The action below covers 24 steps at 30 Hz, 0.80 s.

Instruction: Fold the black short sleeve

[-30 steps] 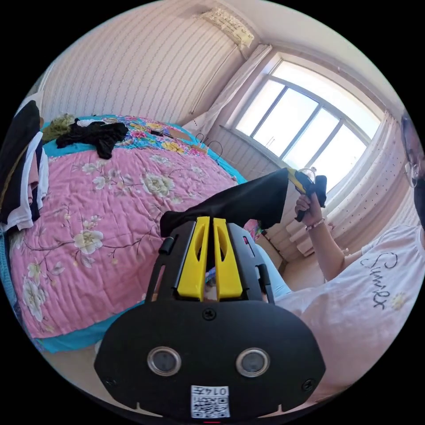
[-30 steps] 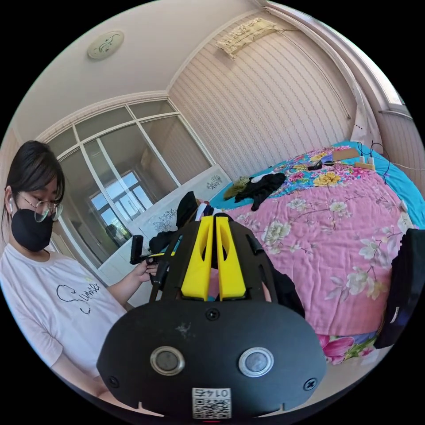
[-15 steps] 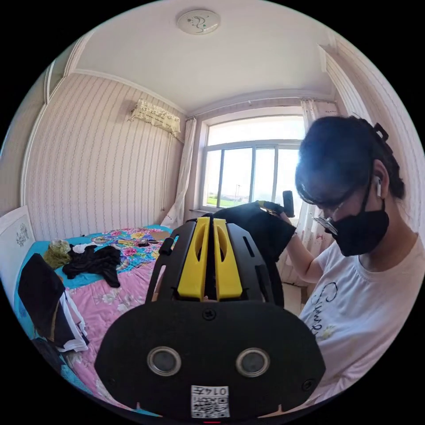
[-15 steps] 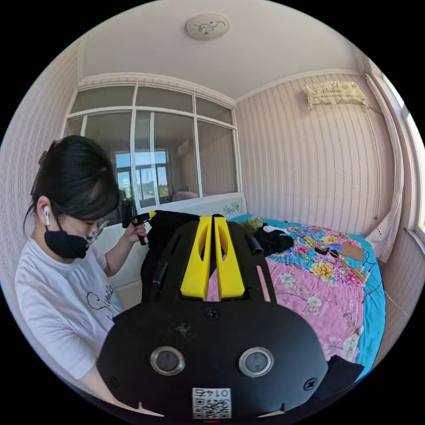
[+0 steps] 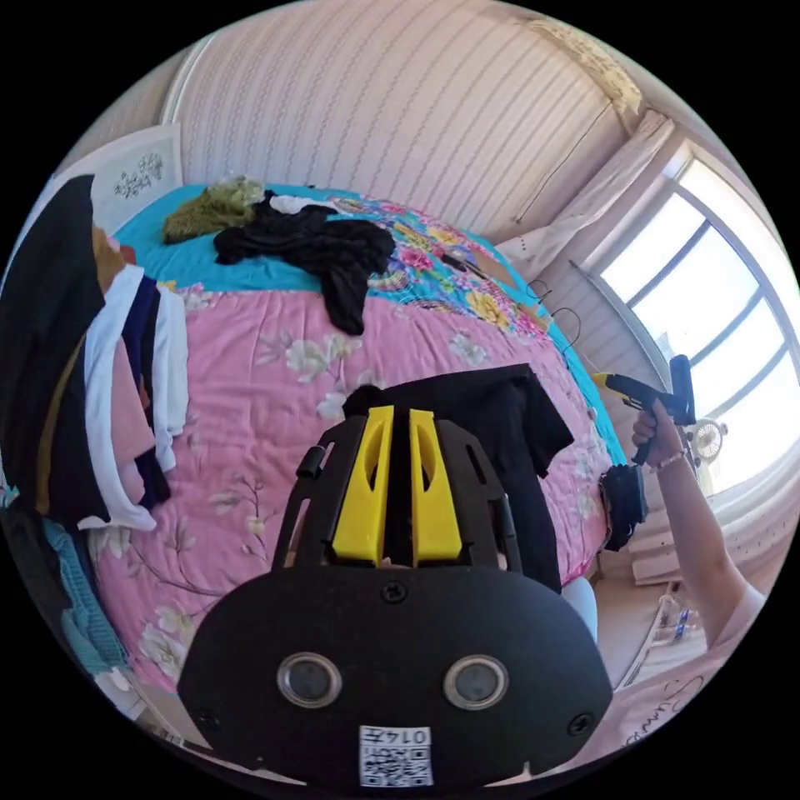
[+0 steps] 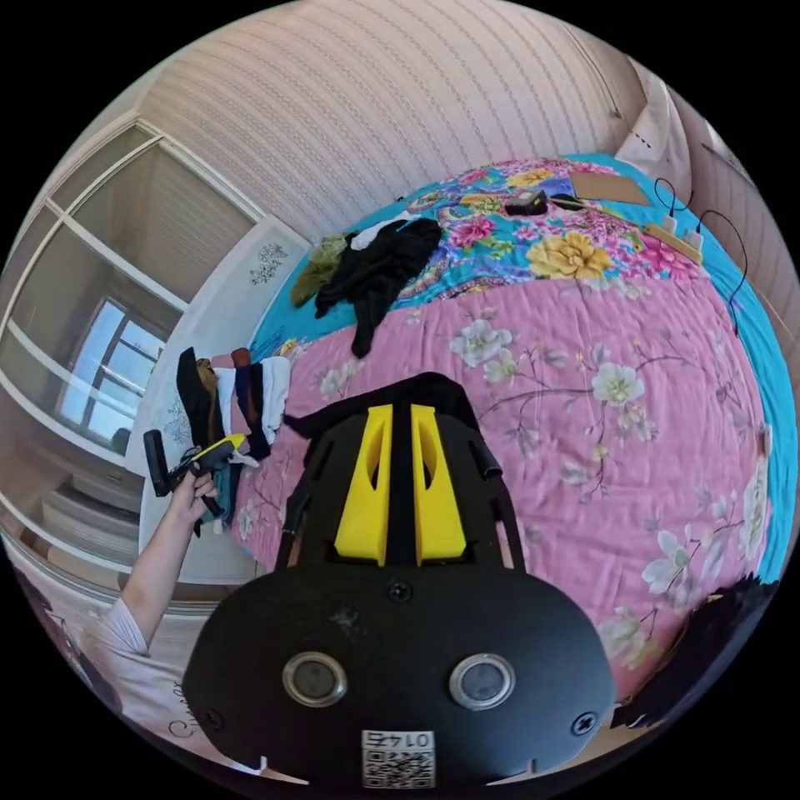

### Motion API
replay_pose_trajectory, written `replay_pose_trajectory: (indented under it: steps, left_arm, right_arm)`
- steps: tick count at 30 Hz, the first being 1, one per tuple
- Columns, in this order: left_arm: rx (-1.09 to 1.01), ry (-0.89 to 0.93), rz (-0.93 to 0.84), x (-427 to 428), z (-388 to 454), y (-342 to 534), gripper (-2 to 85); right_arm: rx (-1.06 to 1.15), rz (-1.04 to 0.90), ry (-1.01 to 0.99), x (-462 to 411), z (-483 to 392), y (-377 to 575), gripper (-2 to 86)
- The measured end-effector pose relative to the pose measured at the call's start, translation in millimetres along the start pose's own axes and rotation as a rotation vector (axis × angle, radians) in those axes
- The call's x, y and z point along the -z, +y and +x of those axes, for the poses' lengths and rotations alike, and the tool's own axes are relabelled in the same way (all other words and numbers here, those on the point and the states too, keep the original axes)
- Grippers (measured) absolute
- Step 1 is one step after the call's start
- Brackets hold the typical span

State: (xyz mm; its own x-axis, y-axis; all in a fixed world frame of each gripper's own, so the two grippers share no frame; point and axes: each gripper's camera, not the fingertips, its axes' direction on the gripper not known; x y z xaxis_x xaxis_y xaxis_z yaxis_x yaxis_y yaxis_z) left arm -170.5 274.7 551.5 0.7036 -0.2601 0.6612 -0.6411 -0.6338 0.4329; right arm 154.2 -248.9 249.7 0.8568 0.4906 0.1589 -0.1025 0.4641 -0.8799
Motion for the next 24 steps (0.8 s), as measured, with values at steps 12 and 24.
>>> replay_pose_trajectory:
  steps: [12,24]
  left_arm:
    - [0.171,0.083,-0.279,1,-56,230,9.4]
    - [0.053,0.202,-0.148,55,-47,248,-0.8]
  right_arm:
    - [-0.116,-0.277,0.035,-69,58,256,10.4]
    - [-0.154,-0.144,-0.279,-4,65,282,0.5]
